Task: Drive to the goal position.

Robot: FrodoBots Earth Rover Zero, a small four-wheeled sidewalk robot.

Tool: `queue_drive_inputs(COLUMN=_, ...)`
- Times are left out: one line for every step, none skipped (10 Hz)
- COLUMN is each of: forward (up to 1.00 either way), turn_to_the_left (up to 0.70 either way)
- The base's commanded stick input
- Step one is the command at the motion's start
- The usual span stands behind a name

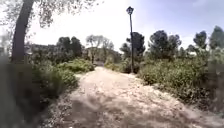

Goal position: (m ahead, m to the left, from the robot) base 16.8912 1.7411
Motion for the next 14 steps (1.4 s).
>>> queue_drive_inputs(forward=0.7, turn_to_the_left=0.1)
queue_drive_inputs(forward=0.7, turn_to_the_left=0.21)
queue_drive_inputs(forward=0.7, turn_to_the_left=0.33)
queue_drive_inputs(forward=0.7, turn_to_the_left=0.31)
queue_drive_inputs(forward=0.7, turn_to_the_left=0.25)
queue_drive_inputs(forward=0.7, turn_to_the_left=0.19)
queue_drive_inputs(forward=0.7, turn_to_the_left=0.14)
queue_drive_inputs(forward=0.7, turn_to_the_left=0.08)
queue_drive_inputs(forward=0.7, turn_to_the_left=0.03)
queue_drive_inputs(forward=0.7, turn_to_the_left=0.0)
queue_drive_inputs(forward=0.7, turn_to_the_left=0.0)
queue_drive_inputs(forward=0.7, turn_to_the_left=0.0)
queue_drive_inputs(forward=0.7, turn_to_the_left=0.0)
queue_drive_inputs(forward=0.7, turn_to_the_left=0.0)
